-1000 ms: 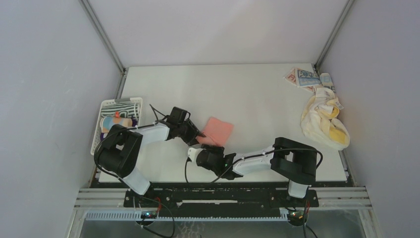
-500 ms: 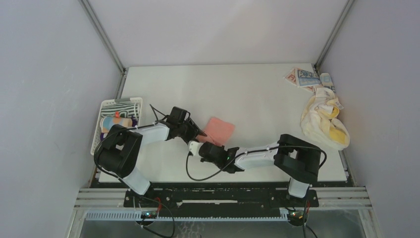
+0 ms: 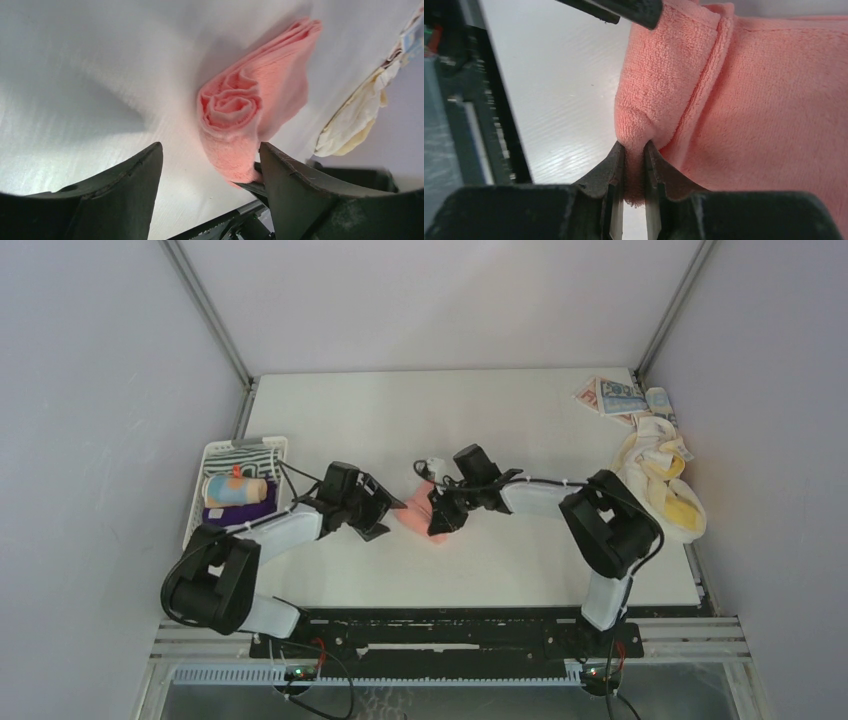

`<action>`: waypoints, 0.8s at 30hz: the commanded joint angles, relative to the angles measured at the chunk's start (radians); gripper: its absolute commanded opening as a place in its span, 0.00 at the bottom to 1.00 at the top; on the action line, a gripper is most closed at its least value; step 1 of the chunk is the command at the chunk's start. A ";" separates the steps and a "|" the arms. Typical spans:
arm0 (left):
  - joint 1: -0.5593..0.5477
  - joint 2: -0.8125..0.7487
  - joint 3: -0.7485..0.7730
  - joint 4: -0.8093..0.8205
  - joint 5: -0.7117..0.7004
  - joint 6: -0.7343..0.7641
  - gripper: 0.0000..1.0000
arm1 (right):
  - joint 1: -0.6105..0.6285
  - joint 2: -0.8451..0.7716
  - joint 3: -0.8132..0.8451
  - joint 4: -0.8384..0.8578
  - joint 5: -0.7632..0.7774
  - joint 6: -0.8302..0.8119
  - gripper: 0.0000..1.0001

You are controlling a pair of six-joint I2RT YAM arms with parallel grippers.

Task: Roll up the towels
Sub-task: Roll the towel at the center of the board.

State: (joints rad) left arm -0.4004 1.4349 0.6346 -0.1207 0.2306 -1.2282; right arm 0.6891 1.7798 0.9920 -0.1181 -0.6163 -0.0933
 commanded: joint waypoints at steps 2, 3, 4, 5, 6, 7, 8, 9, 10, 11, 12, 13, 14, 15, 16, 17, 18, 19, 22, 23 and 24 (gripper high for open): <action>0.005 -0.115 -0.040 0.042 -0.038 -0.016 0.78 | -0.093 0.112 0.040 0.034 -0.427 0.205 0.05; 0.005 -0.133 -0.050 0.050 -0.041 -0.018 0.79 | -0.111 0.130 0.034 0.060 -0.448 0.244 0.05; 0.005 -0.150 -0.065 0.058 -0.046 -0.022 0.79 | -0.128 0.148 0.030 0.083 -0.468 0.277 0.05; 0.002 -0.165 -0.080 0.068 -0.050 -0.028 0.80 | -0.144 0.164 0.020 0.115 -0.492 0.318 0.05; -0.001 -0.178 -0.092 0.079 -0.055 -0.033 0.81 | -0.160 0.178 0.007 0.160 -0.510 0.360 0.06; -0.006 -0.187 -0.103 0.091 -0.059 -0.037 0.82 | -0.175 0.197 -0.005 0.201 -0.526 0.404 0.06; -0.011 -0.193 -0.110 0.100 -0.059 -0.040 0.82 | -0.195 0.214 -0.019 0.248 -0.543 0.440 0.06; -0.016 -0.194 -0.116 0.106 -0.058 -0.043 0.83 | -0.207 0.232 -0.033 0.294 -0.553 0.485 0.06; -0.022 -0.192 -0.119 0.115 -0.056 -0.045 0.84 | -0.217 0.251 -0.043 0.330 -0.556 0.523 0.06; -0.032 -0.186 -0.120 0.122 -0.054 -0.049 0.84 | -0.223 0.267 -0.050 0.353 -0.558 0.545 0.06; -0.042 -0.175 -0.120 0.128 -0.054 -0.052 0.84 | -0.229 0.280 -0.056 0.369 -0.555 0.565 0.07; -0.051 -0.166 -0.120 0.134 -0.053 -0.055 0.84 | -0.231 0.292 -0.058 0.364 -0.543 0.570 0.07; -0.058 -0.155 -0.118 0.144 -0.054 -0.060 0.84 | -0.232 0.299 -0.057 0.354 -0.537 0.569 0.07; -0.063 -0.142 -0.118 0.155 -0.051 -0.065 0.84 | -0.234 0.307 -0.057 0.344 -0.529 0.572 0.07; -0.065 -0.130 -0.118 0.168 -0.048 -0.071 0.84 | -0.238 0.318 -0.057 0.333 -0.517 0.577 0.08; -0.069 -0.117 -0.115 0.182 -0.042 -0.075 0.84 | -0.244 0.331 -0.057 0.327 -0.514 0.582 0.08; -0.071 -0.106 -0.109 0.189 -0.037 -0.076 0.84 | -0.249 0.343 -0.058 0.322 -0.515 0.586 0.08; -0.074 -0.093 -0.102 0.193 -0.032 -0.073 0.84 | -0.252 0.353 -0.057 0.313 -0.510 0.589 0.08; -0.077 -0.071 -0.086 0.199 -0.026 -0.071 0.83 | -0.256 0.370 -0.046 0.284 -0.496 0.586 0.09; -0.078 -0.068 -0.084 0.202 -0.026 -0.070 0.83 | -0.256 0.373 -0.036 0.268 -0.489 0.580 0.09; -0.078 -0.061 -0.081 0.202 -0.027 -0.069 0.83 | -0.256 0.376 -0.024 0.241 -0.479 0.565 0.09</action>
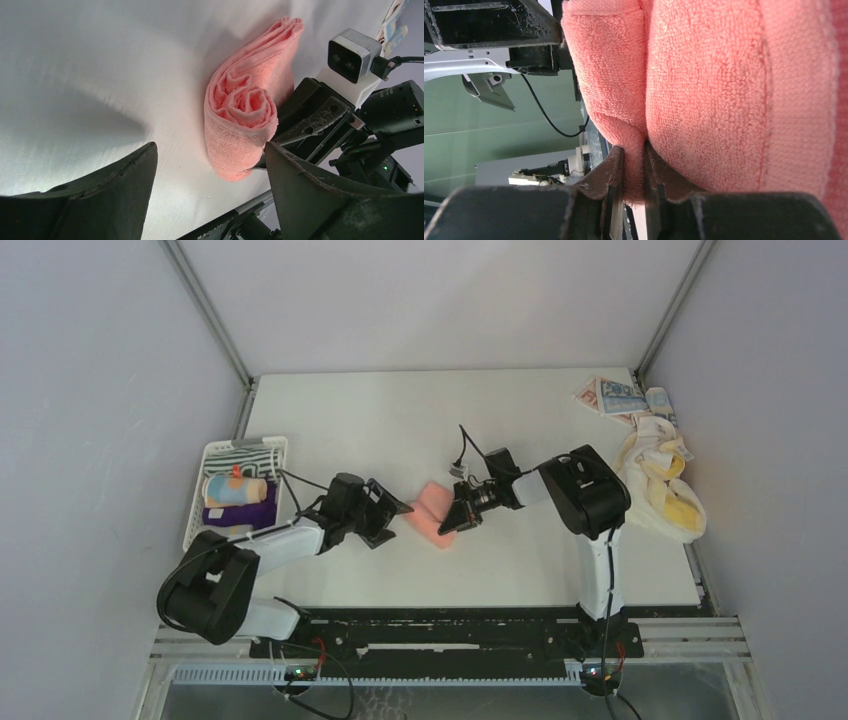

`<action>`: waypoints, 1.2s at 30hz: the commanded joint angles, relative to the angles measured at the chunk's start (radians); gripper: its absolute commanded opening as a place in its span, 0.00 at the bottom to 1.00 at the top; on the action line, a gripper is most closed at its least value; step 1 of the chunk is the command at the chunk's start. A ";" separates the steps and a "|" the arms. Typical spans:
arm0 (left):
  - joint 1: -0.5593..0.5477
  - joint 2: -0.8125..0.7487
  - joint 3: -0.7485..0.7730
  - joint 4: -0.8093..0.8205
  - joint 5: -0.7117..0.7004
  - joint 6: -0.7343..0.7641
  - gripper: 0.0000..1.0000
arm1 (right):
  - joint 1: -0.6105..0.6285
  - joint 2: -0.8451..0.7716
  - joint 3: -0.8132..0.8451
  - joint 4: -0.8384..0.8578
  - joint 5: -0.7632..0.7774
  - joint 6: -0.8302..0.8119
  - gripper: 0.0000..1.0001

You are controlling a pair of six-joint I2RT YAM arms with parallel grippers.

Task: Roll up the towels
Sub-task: Roll the towel at the center of the board.

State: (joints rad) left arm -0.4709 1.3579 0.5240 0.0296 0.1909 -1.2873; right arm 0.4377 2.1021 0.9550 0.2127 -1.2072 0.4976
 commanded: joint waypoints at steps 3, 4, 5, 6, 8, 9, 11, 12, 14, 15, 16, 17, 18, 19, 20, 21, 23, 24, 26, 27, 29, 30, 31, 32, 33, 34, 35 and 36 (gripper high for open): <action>-0.008 0.035 0.046 0.054 0.015 -0.006 0.83 | -0.001 0.061 0.058 -0.177 0.132 -0.069 0.09; -0.008 0.042 0.053 0.056 0.017 -0.005 0.82 | 0.000 0.062 0.069 -0.197 0.137 -0.080 0.09; -0.007 0.048 0.061 0.057 0.021 -0.004 0.82 | 0.002 0.063 0.082 -0.220 0.143 -0.090 0.09; -0.007 0.052 0.067 0.058 0.019 -0.002 0.82 | 0.003 0.065 0.092 -0.239 0.149 -0.098 0.09; -0.029 0.064 0.078 0.058 0.013 0.001 0.82 | 0.005 0.067 0.104 -0.258 0.153 -0.103 0.09; -0.038 0.076 0.084 0.058 0.010 0.001 0.82 | 0.006 0.068 0.108 -0.262 0.154 -0.103 0.09; -0.041 0.098 0.089 0.062 0.008 -0.003 0.82 | 0.010 0.071 0.113 -0.270 0.158 -0.103 0.09; -0.042 0.108 0.090 0.072 0.009 -0.005 0.82 | 0.012 0.074 0.115 -0.276 0.161 -0.105 0.09; -0.044 0.128 0.094 0.089 0.004 -0.007 0.81 | 0.016 0.080 0.123 -0.288 0.163 -0.111 0.09; -0.044 0.137 0.097 0.090 -0.003 -0.004 0.81 | 0.017 0.083 0.125 -0.291 0.162 -0.111 0.10; -0.045 0.148 0.102 0.088 -0.008 0.000 0.80 | 0.017 0.084 0.125 -0.291 0.162 -0.109 0.10; -0.046 0.160 0.103 0.085 -0.011 0.000 0.79 | 0.018 0.085 0.125 -0.291 0.164 -0.107 0.10; -0.046 0.176 0.105 0.085 -0.009 0.000 0.78 | 0.019 0.082 0.125 -0.292 0.167 -0.109 0.10; -0.045 0.190 0.105 0.085 -0.009 0.000 0.77 | 0.018 0.079 0.124 -0.294 0.177 -0.111 0.10; -0.046 0.206 0.105 0.085 -0.006 0.000 0.75 | 0.019 0.073 0.125 -0.298 0.188 -0.119 0.11; -0.046 0.221 0.103 0.083 -0.004 -0.003 0.73 | 0.020 0.066 0.125 -0.302 0.196 -0.128 0.11; -0.046 0.245 0.100 0.082 -0.004 -0.004 0.66 | 0.025 0.041 0.125 -0.316 0.221 -0.148 0.12; -0.046 0.254 0.099 0.079 -0.004 -0.004 0.64 | 0.028 0.027 0.125 -0.325 0.233 -0.162 0.13; -0.046 0.271 0.097 0.066 -0.002 -0.004 0.59 | 0.038 -0.015 0.125 -0.351 0.268 -0.193 0.16; -0.046 0.280 0.099 0.057 -0.005 -0.003 0.57 | 0.046 -0.040 0.125 -0.368 0.286 -0.207 0.19; -0.046 0.291 0.101 0.033 -0.006 0.006 0.55 | 0.058 -0.096 0.125 -0.388 0.315 -0.232 0.25; -0.046 0.295 0.104 0.019 -0.007 0.009 0.53 | 0.067 -0.131 0.125 -0.403 0.344 -0.244 0.29; -0.046 0.299 0.106 0.009 -0.004 0.014 0.51 | 0.077 -0.166 0.124 -0.419 0.374 -0.262 0.32; -0.046 0.302 0.109 -0.002 -0.003 0.018 0.50 | 0.091 -0.204 0.125 -0.436 0.418 -0.281 0.36; -0.046 0.305 0.112 -0.013 0.000 0.021 0.49 | 0.110 -0.242 0.125 -0.454 0.472 -0.299 0.40; -0.046 0.306 0.115 -0.027 0.001 0.027 0.49 | 0.128 -0.280 0.125 -0.473 0.539 -0.323 0.44; -0.046 0.308 0.120 -0.042 0.000 0.034 0.49 | 0.153 -0.321 0.126 -0.493 0.619 -0.347 0.48; -0.046 0.308 0.127 -0.060 -0.003 0.041 0.49 | 0.180 -0.356 0.125 -0.515 0.702 -0.372 0.53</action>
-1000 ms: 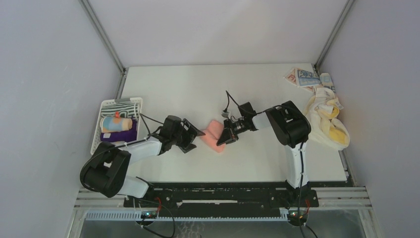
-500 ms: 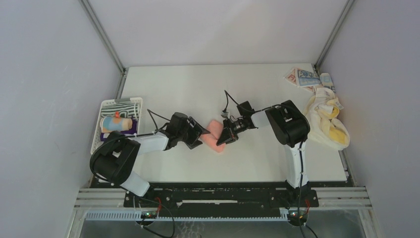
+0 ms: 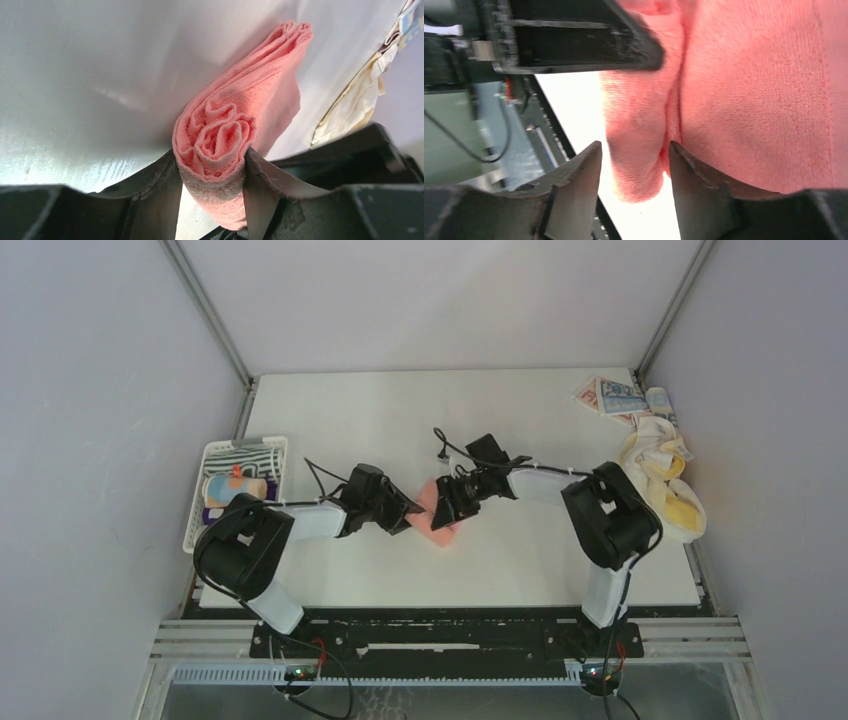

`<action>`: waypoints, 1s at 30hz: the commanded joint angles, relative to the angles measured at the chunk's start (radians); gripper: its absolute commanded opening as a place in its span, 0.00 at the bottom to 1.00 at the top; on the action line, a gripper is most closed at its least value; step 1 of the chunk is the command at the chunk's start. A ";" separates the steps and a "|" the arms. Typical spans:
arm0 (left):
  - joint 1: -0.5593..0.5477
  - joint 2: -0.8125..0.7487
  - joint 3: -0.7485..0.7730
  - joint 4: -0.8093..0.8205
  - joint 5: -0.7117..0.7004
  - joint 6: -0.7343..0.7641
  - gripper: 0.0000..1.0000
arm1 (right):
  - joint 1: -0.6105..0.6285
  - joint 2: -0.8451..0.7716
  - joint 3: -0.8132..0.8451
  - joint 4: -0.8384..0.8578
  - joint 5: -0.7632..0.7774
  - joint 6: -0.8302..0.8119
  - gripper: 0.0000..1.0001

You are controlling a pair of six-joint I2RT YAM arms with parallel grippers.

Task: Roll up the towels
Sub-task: Roll the towel at the center of the board.

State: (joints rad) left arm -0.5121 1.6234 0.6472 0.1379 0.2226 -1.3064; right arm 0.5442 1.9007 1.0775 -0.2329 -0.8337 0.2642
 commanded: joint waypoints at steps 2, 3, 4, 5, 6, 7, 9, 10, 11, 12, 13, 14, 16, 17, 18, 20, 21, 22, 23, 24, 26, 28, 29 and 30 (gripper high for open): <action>-0.005 0.043 0.020 -0.208 -0.042 0.076 0.49 | 0.140 -0.232 0.000 -0.099 0.545 -0.189 0.58; -0.004 0.043 0.029 -0.226 -0.044 0.085 0.49 | 0.174 -0.262 -0.005 -0.103 0.624 -0.211 0.60; -0.005 0.042 0.035 -0.241 -0.045 0.091 0.49 | 0.211 -0.289 -0.012 -0.101 0.703 -0.232 0.62; -0.005 0.043 0.043 -0.255 -0.047 0.096 0.49 | 0.243 -0.314 -0.022 -0.095 0.771 -0.250 0.63; -0.005 0.043 0.047 -0.264 -0.047 0.099 0.49 | 0.278 -0.334 -0.032 -0.087 0.827 -0.268 0.64; -0.004 0.043 0.051 -0.272 -0.046 0.099 0.49 | 0.316 -0.354 -0.043 -0.075 0.884 -0.290 0.64; -0.005 0.043 0.058 -0.282 -0.045 0.101 0.48 | 0.393 -0.384 -0.071 -0.042 1.009 -0.340 0.65; -0.005 0.043 0.060 -0.285 -0.043 0.101 0.48 | 0.432 -0.394 -0.084 -0.024 1.063 -0.365 0.65; -0.005 0.044 0.062 -0.288 -0.041 0.101 0.48 | 0.467 -0.399 -0.097 -0.007 1.108 -0.389 0.66; -0.005 0.045 0.064 -0.288 -0.039 0.102 0.48 | 0.500 -0.401 -0.106 0.009 1.147 -0.409 0.65; -0.005 0.048 0.065 -0.288 -0.035 0.101 0.48 | 0.529 -0.400 -0.115 0.025 1.178 -0.428 0.66; -0.005 0.051 0.067 -0.288 -0.033 0.102 0.48 | 0.557 -0.397 -0.125 0.040 1.208 -0.445 0.65; -0.005 0.058 0.069 -0.288 -0.026 0.099 0.47 | 0.607 -0.382 -0.135 0.061 1.254 -0.464 0.65; -0.005 0.061 0.069 -0.287 -0.022 0.098 0.47 | 0.624 -0.368 -0.136 0.066 1.278 -0.473 0.64; -0.005 0.063 0.071 -0.287 -0.020 0.097 0.47 | 0.638 -0.352 -0.136 0.070 1.300 -0.480 0.64; -0.004 0.067 0.072 -0.283 -0.016 0.095 0.47 | 0.657 -0.317 -0.136 0.073 1.333 -0.489 0.62; -0.004 0.067 0.073 -0.282 -0.014 0.095 0.47 | 0.663 -0.300 -0.137 0.073 1.342 -0.489 0.61; -0.005 0.068 0.073 -0.282 -0.014 0.094 0.47 | 0.668 -0.286 -0.138 0.075 1.347 -0.490 0.61; -0.005 0.069 0.075 -0.282 -0.012 0.093 0.47 | 0.672 -0.272 -0.142 0.083 1.351 -0.490 0.61; -0.005 0.071 0.075 -0.282 -0.010 0.094 0.47 | 0.676 -0.257 -0.149 0.096 1.353 -0.493 0.60; -0.003 0.074 0.077 -0.282 -0.007 0.095 0.47 | 0.682 -0.231 -0.157 0.113 1.352 -0.497 0.61; -0.003 0.077 0.077 -0.281 -0.005 0.093 0.47 | 0.685 -0.197 -0.156 0.122 1.364 -0.499 0.61; -0.003 0.078 0.076 -0.279 -0.003 0.091 0.47 | 0.686 -0.182 -0.156 0.128 1.368 -0.504 0.60; -0.003 0.080 0.075 -0.277 0.001 0.091 0.47 | 0.688 -0.166 -0.157 0.134 1.370 -0.508 0.61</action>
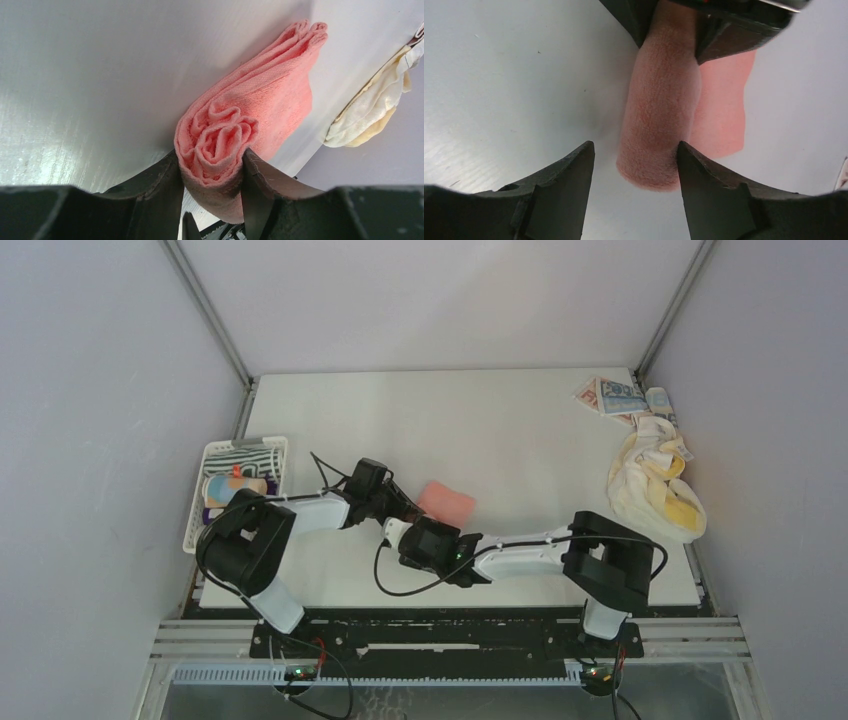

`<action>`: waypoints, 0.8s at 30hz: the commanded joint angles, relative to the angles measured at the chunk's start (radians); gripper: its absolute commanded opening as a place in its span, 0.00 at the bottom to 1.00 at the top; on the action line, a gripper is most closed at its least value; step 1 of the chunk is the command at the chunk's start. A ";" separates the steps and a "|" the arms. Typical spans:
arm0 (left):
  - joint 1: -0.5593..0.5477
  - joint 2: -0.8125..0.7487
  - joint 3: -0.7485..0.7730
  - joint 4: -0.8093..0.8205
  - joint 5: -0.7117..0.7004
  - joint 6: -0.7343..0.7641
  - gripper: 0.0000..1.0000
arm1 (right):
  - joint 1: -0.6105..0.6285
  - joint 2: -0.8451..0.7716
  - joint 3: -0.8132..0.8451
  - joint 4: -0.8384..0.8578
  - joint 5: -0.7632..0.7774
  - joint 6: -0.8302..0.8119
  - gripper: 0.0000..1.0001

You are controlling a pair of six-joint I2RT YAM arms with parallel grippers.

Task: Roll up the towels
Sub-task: Roll the towel at the center of the board.

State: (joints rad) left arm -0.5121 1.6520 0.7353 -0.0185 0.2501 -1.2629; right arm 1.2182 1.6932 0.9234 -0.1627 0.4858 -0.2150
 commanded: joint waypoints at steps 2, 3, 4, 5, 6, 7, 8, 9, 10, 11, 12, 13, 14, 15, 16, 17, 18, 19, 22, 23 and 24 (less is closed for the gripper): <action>-0.003 0.054 -0.014 -0.117 -0.022 0.045 0.47 | 0.016 0.070 -0.003 0.075 0.056 -0.036 0.60; -0.003 0.057 -0.014 -0.117 -0.020 0.044 0.47 | 0.018 0.083 -0.003 0.080 0.057 -0.038 0.60; -0.003 0.057 -0.013 -0.116 -0.018 0.044 0.47 | 0.019 0.094 -0.003 0.083 0.057 -0.041 0.59; -0.003 0.058 -0.013 -0.115 -0.017 0.043 0.47 | 0.020 0.107 -0.002 0.084 0.056 -0.042 0.58; -0.002 0.060 -0.013 -0.114 -0.015 0.042 0.47 | 0.020 0.118 -0.003 0.084 0.052 -0.043 0.57; -0.002 0.059 -0.013 -0.112 -0.012 0.041 0.47 | 0.018 0.130 -0.003 0.085 0.050 -0.044 0.56; 0.000 0.061 -0.013 -0.111 -0.010 0.040 0.47 | 0.016 0.142 -0.003 0.084 0.048 -0.043 0.55; 0.000 0.061 -0.013 -0.110 -0.008 0.040 0.47 | 0.013 0.153 -0.003 0.084 0.043 -0.042 0.54; 0.001 0.060 -0.014 -0.109 -0.006 0.040 0.47 | 0.007 0.163 -0.001 0.079 0.033 -0.039 0.53; 0.001 0.060 -0.014 -0.107 -0.002 0.038 0.47 | -0.001 0.171 0.003 0.070 0.021 -0.036 0.51; 0.001 0.058 -0.014 -0.107 -0.002 0.037 0.47 | -0.010 0.177 0.006 0.063 0.007 -0.031 0.50; 0.003 0.057 -0.015 -0.107 0.000 0.039 0.47 | -0.022 0.180 0.007 0.056 -0.013 -0.028 0.49; 0.004 0.053 -0.016 -0.107 0.002 0.037 0.48 | -0.034 0.179 0.012 0.044 -0.039 -0.024 0.47; 0.006 0.051 -0.016 -0.107 0.001 0.038 0.48 | -0.049 0.175 0.016 0.034 -0.077 -0.016 0.46; 0.008 0.046 -0.016 -0.108 0.002 0.040 0.48 | -0.066 0.167 0.018 0.029 -0.121 -0.009 0.44; 0.012 0.042 -0.015 -0.110 0.003 0.041 0.49 | -0.088 0.158 0.019 0.020 -0.171 0.004 0.43; 0.017 0.034 -0.012 -0.114 0.002 0.045 0.51 | -0.112 0.152 0.024 0.003 -0.217 0.016 0.40; 0.021 0.024 -0.009 -0.118 0.000 0.049 0.53 | -0.139 0.146 0.031 -0.015 -0.272 0.028 0.37; 0.057 -0.016 -0.004 -0.136 -0.016 0.056 0.58 | -0.219 0.125 0.044 -0.051 -0.436 0.067 0.28; 0.066 -0.030 -0.003 -0.142 -0.021 0.056 0.60 | -0.247 0.119 0.047 -0.059 -0.493 0.085 0.27; 0.075 -0.044 -0.002 -0.146 -0.024 0.057 0.62 | -0.274 0.114 0.048 -0.060 -0.556 0.102 0.27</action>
State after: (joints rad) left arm -0.4747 1.6459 0.7361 -0.0219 0.2890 -1.2629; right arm 1.0428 1.7916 0.9821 -0.1123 0.2916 -0.2230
